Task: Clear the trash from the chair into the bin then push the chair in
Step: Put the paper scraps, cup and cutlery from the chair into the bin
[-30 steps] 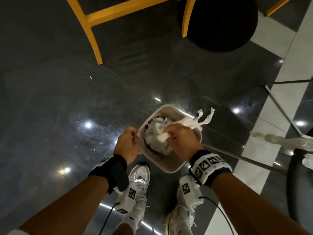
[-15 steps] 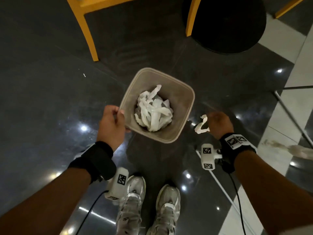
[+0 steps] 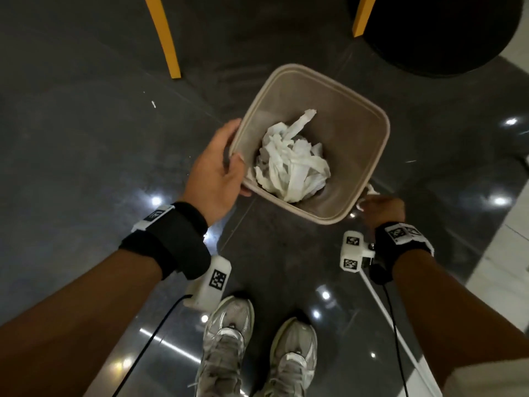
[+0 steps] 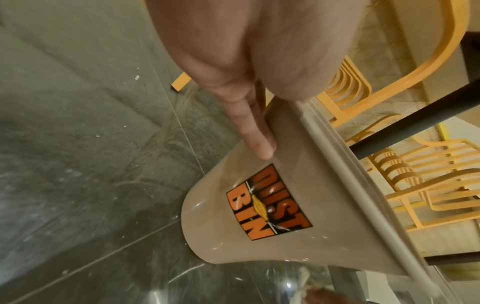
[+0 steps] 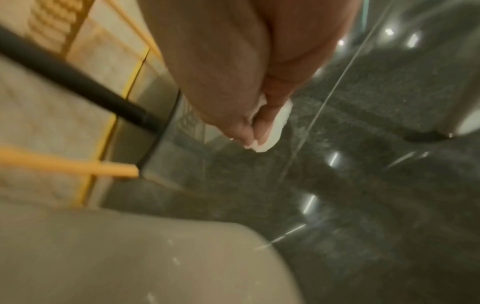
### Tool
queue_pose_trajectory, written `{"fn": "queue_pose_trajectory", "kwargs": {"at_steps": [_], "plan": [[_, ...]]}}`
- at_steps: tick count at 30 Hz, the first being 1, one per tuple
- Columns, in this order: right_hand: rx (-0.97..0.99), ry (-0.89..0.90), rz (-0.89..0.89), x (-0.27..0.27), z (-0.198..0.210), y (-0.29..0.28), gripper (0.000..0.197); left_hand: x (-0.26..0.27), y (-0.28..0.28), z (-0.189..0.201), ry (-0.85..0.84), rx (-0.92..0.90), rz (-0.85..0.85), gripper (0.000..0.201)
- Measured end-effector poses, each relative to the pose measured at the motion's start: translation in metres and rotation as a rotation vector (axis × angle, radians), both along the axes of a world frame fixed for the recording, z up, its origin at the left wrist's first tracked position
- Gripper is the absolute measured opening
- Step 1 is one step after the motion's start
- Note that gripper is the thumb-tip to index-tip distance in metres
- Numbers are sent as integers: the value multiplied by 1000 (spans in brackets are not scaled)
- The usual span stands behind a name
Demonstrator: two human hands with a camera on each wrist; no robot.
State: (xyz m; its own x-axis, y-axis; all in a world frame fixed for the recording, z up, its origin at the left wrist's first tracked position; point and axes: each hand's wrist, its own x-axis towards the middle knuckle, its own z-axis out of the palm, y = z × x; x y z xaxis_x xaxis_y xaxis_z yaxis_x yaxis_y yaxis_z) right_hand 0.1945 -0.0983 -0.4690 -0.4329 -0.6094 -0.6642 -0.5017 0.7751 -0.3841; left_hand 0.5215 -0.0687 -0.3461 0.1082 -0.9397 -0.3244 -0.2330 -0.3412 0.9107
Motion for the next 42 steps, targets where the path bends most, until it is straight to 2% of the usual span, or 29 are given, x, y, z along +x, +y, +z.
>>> {"fn": "queue_pose_trajectory", "kwargs": {"at_steps": [2, 4, 5, 7, 8, 9, 11, 12, 14, 16, 18, 20, 22, 25, 27, 31, 36, 39, 42], "plan": [[-246, -159, -231, 6, 58, -5, 9, -2, 7, 10, 51, 78, -15, 54], [-538, -260, -397, 19, 129, -7, 12, -5, 15, 18, 84, 147, 19, 54], [-663, -311, -406, 29, 163, -6, 13, -8, 21, 20, 86, 178, 28, 54], [-798, -399, -230, 55, 215, 1, 10, -13, 35, 22, 93, 235, 25, 53], [-769, -435, -73, 70, 228, 8, 9, -18, 43, 23, 106, 258, 13, 52], [-655, -450, 113, 86, 231, 15, 10, -22, 50, 24, 108, 278, -6, 52], [-320, -367, 464, 109, 213, 31, 14, -31, 62, 27, 78, 322, -49, 50], [-161, -282, 593, 115, 190, 42, 19, -35, 69, 30, 61, 352, -61, 48], [89, -134, 745, 118, 153, 63, 24, -43, 83, 32, 37, 402, -96, 48], [202, -22, 914, 110, 126, 82, 44, -48, 98, 31, 16, 431, -169, 50], [263, -30, 955, 97, 120, 97, 62, -51, 106, 29, 11, 457, -233, 51], [266, -76, 861, 86, 136, 107, 67, -55, 107, 29, -69, 466, -281, 50], [237, -140, 737, 78, 164, 112, 64, -62, 101, 36, -285, 466, -358, 55], [43, -218, 522, 70, 218, 106, 61, -72, 83, 61, -416, 520, -357, 68], [-57, -305, 420, 61, 256, 98, 51, -86, 61, 91, -462, 490, -346, 65], [-174, -305, 225, 26, 334, 84, 35, -135, 13, 168, -489, 337, -411, 50], [-326, -258, -24, -50, 410, 82, 24, -237, -26, 251, -448, 136, -619, 35], [-392, -190, -152, -112, 441, 102, 23, -308, -17, 284, -404, -36, -786, 40], [-430, -78, -206, -172, 455, 146, 21, -369, 15, 299, -405, -199, -1013, 54]]}}
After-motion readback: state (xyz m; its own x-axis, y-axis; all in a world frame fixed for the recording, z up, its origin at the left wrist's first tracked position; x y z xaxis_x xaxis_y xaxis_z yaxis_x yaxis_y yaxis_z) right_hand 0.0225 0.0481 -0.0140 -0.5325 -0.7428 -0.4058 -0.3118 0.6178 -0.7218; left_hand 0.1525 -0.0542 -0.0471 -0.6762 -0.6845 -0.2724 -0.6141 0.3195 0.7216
